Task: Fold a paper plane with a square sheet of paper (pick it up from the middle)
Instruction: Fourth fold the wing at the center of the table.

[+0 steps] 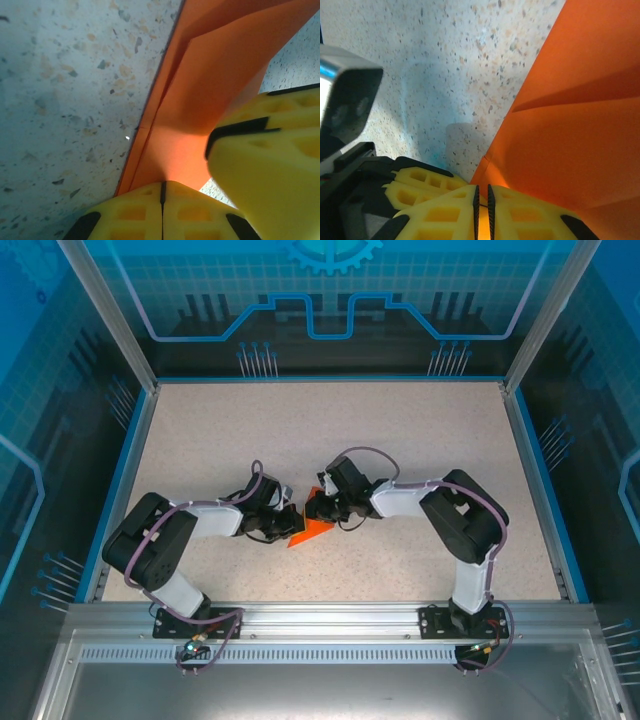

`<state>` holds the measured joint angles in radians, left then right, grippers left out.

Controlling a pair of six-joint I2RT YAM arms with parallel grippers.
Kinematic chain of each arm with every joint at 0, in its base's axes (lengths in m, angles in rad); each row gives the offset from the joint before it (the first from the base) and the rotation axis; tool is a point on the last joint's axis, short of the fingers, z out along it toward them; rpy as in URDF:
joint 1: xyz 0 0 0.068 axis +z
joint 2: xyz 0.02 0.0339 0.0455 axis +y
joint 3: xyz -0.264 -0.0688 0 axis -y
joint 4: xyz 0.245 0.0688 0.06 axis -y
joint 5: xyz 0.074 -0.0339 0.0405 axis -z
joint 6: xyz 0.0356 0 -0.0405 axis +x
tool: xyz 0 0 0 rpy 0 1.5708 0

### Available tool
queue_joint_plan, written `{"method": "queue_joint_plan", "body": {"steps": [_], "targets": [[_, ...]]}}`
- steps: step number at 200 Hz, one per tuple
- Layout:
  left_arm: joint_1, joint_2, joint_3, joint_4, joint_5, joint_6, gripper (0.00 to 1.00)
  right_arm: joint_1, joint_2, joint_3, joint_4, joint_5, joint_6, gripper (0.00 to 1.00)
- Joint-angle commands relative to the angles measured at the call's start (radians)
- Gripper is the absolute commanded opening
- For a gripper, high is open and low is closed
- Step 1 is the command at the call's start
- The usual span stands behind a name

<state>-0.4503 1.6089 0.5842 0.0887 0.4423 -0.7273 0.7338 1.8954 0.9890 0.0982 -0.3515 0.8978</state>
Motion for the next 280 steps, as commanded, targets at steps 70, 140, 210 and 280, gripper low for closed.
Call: {"method": "queue_joint_plan", "body": {"steps": [70, 140, 210, 280], "targets": [[0.002, 0.075, -0.055, -0.099, -0.148, 0.024, 0.06, -0.071, 0.072, -0.062, 0.056, 0.057, 0.050, 0.16], [0.002, 0.089, -0.057, -0.102, -0.147, 0.033, 0.05, -0.132, 0.040, -0.027, -0.007, 0.069, 0.022, 0.17], [0.003, 0.088, -0.057, -0.110, -0.149, 0.040, 0.04, -0.163, 0.048, 0.026, -0.058, 0.062, 0.000, 0.18], [0.002, 0.082, -0.060, -0.111, -0.149, 0.045, 0.03, -0.197, 0.083, 0.048, -0.056, 0.054, 0.000, 0.18]]}}
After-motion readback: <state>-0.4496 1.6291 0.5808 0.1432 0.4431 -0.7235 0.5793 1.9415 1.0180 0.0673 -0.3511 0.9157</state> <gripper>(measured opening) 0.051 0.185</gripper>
